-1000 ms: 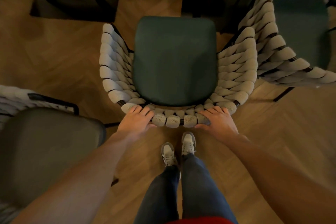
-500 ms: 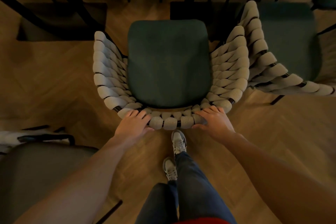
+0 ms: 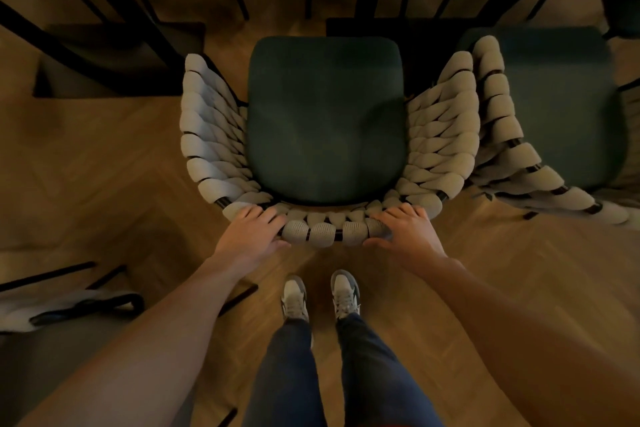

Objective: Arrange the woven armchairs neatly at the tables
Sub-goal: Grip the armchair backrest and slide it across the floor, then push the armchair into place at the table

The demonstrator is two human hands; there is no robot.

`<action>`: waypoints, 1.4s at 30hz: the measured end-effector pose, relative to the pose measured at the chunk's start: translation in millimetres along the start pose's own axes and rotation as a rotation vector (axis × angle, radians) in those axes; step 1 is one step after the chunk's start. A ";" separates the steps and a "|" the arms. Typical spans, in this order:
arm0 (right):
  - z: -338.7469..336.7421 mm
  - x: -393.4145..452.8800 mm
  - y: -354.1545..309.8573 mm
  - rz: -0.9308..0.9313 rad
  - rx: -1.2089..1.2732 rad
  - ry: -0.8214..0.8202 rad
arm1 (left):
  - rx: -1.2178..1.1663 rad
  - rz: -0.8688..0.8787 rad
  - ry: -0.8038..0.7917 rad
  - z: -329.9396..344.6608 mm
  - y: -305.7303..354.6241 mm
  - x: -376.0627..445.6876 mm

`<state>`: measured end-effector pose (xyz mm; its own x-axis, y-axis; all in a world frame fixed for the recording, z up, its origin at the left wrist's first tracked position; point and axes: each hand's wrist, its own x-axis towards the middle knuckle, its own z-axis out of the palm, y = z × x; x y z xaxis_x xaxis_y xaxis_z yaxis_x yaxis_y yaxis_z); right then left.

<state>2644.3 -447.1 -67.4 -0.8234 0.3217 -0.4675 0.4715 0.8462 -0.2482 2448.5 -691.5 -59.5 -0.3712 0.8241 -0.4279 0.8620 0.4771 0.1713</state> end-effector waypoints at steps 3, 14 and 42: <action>-7.5 9.5 -1.3 0.008 0.003 0.013 | 0.019 0.019 0.003 -6.2 -8.4 12.0; -22.9 32.5 1.2 0.041 0.047 -0.015 | 0.018 0.013 0.021 -18.1 -17.7 34.3; 35.1 -70.1 -52.2 -0.202 0.234 -0.037 | -0.373 -0.530 0.177 28.3 85.1 -130.4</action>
<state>2688.6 -528.8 -51.4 -0.8978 0.1376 -0.4184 0.3629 0.7694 -0.5256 2580.0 -767.0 -14.3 -0.7894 0.4720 -0.3924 0.3824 0.8782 0.2872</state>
